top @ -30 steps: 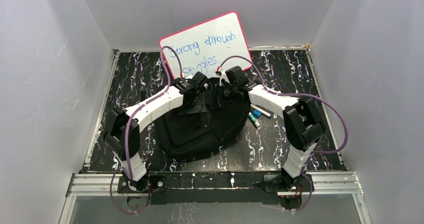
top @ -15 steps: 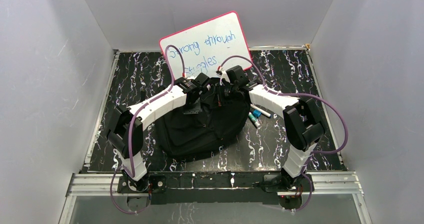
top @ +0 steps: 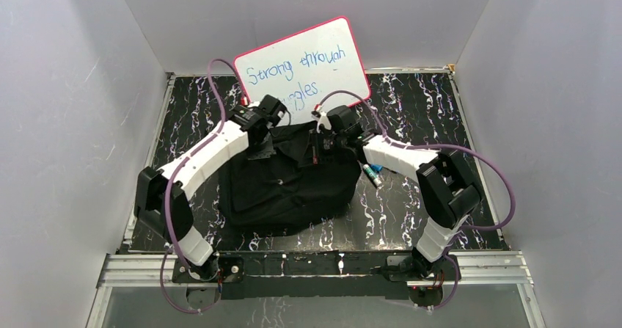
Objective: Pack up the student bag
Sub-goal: Adjust the student bag at the center of the board, then pick up the stationery from the center of the board.
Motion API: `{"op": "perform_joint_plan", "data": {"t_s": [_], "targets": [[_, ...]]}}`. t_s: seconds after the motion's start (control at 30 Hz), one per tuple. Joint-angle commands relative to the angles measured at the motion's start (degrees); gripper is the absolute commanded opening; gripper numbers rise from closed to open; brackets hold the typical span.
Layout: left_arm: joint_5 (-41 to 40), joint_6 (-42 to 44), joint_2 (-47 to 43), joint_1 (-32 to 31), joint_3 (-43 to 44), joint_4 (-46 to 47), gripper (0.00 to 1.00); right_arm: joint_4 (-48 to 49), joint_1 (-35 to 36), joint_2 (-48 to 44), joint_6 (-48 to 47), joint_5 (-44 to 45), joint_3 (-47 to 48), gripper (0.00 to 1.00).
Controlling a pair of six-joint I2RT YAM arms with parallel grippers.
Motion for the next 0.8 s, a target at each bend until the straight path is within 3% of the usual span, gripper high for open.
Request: {"op": "perform_joint_plan", "data": {"t_s": [0.0, 0.2, 0.3, 0.43, 0.77], "targets": [[-5.0, 3.9, -5.8, 3.6, 0.2, -1.2, 0.00, 2.9, 4.6, -1.0, 3.7, -3.2, 1.9, 0.00], [3.6, 9.0, -10.0, 3.6, -0.1, 4.1, 0.00, 3.7, 5.5, 0.0, 4.1, -0.9, 4.0, 0.00], [8.0, 10.5, -13.9, 3.6, -1.6, 8.3, 0.00, 1.6, 5.4, -0.9, 2.1, 1.1, 5.8, 0.05], [8.6, 10.7, -16.8, 3.6, -3.0, 9.7, 0.00, -2.7, 4.4, -4.3, -0.9, 4.9, 7.2, 0.09], [7.7, 9.5, -16.2, 3.6, -5.2, 10.8, 0.00, -14.8, -1.8, -18.0, -7.7, 19.9, 5.5, 0.47]]}}
